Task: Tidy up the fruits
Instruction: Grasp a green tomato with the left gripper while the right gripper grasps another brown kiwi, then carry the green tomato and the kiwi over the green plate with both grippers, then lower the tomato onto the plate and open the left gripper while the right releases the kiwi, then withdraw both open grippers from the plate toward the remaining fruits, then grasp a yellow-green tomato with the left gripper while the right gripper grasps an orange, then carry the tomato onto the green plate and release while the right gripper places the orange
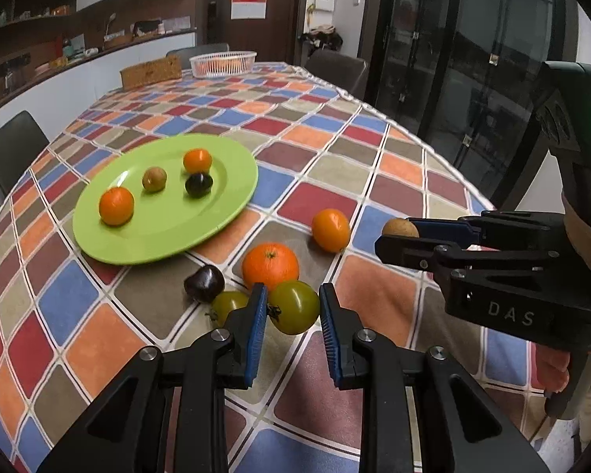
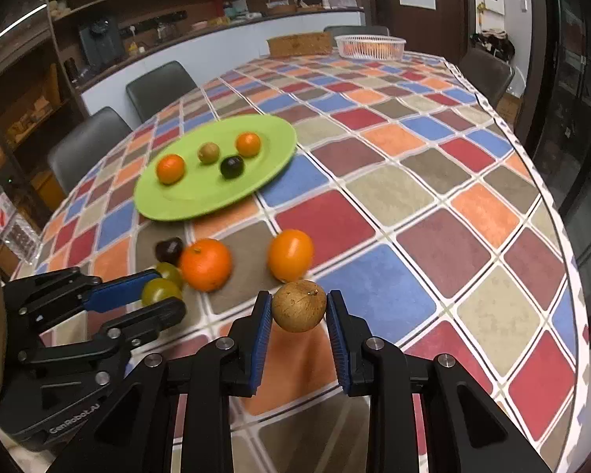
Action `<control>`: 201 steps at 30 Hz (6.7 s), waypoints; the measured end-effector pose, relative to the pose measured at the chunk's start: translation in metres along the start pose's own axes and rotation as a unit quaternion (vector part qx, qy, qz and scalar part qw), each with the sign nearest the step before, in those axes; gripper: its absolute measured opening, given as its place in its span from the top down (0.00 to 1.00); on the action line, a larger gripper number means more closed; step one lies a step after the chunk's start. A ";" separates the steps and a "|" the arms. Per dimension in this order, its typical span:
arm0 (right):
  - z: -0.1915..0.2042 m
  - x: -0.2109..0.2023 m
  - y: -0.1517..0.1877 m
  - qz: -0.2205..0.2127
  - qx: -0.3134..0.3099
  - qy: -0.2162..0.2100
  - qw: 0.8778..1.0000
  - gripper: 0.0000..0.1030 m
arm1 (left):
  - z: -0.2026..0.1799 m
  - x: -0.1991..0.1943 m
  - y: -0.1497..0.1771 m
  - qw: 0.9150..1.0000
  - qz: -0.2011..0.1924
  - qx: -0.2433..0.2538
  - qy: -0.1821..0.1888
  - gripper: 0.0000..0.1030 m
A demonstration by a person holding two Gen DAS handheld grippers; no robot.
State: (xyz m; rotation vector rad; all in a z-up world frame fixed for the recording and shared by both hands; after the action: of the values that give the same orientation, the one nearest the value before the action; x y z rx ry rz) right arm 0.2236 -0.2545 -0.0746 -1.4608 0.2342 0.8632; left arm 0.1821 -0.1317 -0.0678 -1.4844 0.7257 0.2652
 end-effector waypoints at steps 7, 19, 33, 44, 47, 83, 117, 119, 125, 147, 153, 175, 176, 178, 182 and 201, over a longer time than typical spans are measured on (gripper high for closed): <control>0.018 -0.020 -0.011 -0.024 -0.004 -0.008 1.000 0.72 | 0.007 -0.023 -0.010 1.000 -0.028 -0.003 0.005 0.74; 0.050 -0.026 -0.040 -0.054 -0.011 -0.022 0.998 0.72 | 0.041 -0.048 -0.032 0.998 -0.067 -0.008 0.000 0.74; 0.089 0.018 -0.072 -0.047 -0.020 -0.043 0.998 0.72 | 0.098 -0.031 -0.053 0.997 -0.070 -0.012 0.003 0.74; 0.086 0.081 -0.081 -0.001 -0.012 -0.050 0.999 0.72 | 0.128 0.015 -0.057 0.999 -0.044 -0.007 0.008 0.74; 0.081 0.095 -0.081 0.011 -0.009 -0.047 0.999 0.72 | 0.134 0.028 -0.057 0.999 -0.031 -0.009 0.011 0.74; 0.086 0.025 -0.083 -0.062 -0.025 -0.023 0.998 0.63 | 0.108 -0.038 -0.062 0.996 -0.068 0.029 -0.049 0.54; 0.030 -0.009 -0.013 -0.039 -0.048 0.006 0.998 0.57 | 0.032 -0.028 0.003 0.999 -0.033 0.018 -0.037 0.48; 0.027 -0.005 -0.010 -0.033 -0.054 0.005 0.998 0.57 | 0.029 -0.021 0.007 0.999 -0.022 0.015 -0.036 0.48; 0.017 0.007 -0.008 -0.019 -0.060 0.000 0.998 0.57 | 0.027 -0.006 0.015 0.999 0.002 0.004 -0.038 0.48; 0.001 0.048 -0.010 0.015 -0.022 -0.007 1.000 0.65 | 0.023 0.032 0.013 0.998 0.038 -0.004 -0.052 0.61; 0.000 0.057 -0.009 0.020 -0.013 -0.008 1.000 0.68 | 0.024 0.034 0.013 0.998 0.042 -0.008 -0.047 0.66; 0.001 0.053 -0.010 0.006 -0.002 -0.001 1.000 0.69 | 0.033 0.021 0.012 0.998 0.030 -0.035 -0.039 0.75; 0.001 0.050 -0.010 0.002 0.000 0.000 1.000 0.69 | 0.033 0.020 0.010 0.998 0.028 -0.035 -0.038 0.75; 0.002 0.044 -0.010 -0.004 -0.001 0.002 1.000 0.69 | 0.031 0.015 0.008 0.999 0.021 -0.032 -0.037 0.75; 0.006 0.032 -0.012 -0.016 -0.001 0.002 1.000 0.69 | 0.028 0.005 0.004 0.999 0.005 -0.027 -0.031 0.75; 0.050 -0.027 -0.046 -0.098 -0.013 -0.018 0.995 0.69 | 0.044 -0.054 -0.033 0.996 -0.081 -0.018 -0.015 0.75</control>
State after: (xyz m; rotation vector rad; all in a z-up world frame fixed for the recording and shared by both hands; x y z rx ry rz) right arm 0.2166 -0.2128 -0.0151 -1.4634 0.0509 0.7340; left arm 0.1727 -0.0786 -0.0128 -1.5604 0.5752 0.1764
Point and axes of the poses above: each gripper's, at about its wrist camera, not at the fingertips, and x roughly the way its jaws point, z to its left, y to its underside, the point moved 1 cm from there along x, roughly the way its jaws point, and after that the axes turned 10 degrees about -z, right-handed, at the moved point
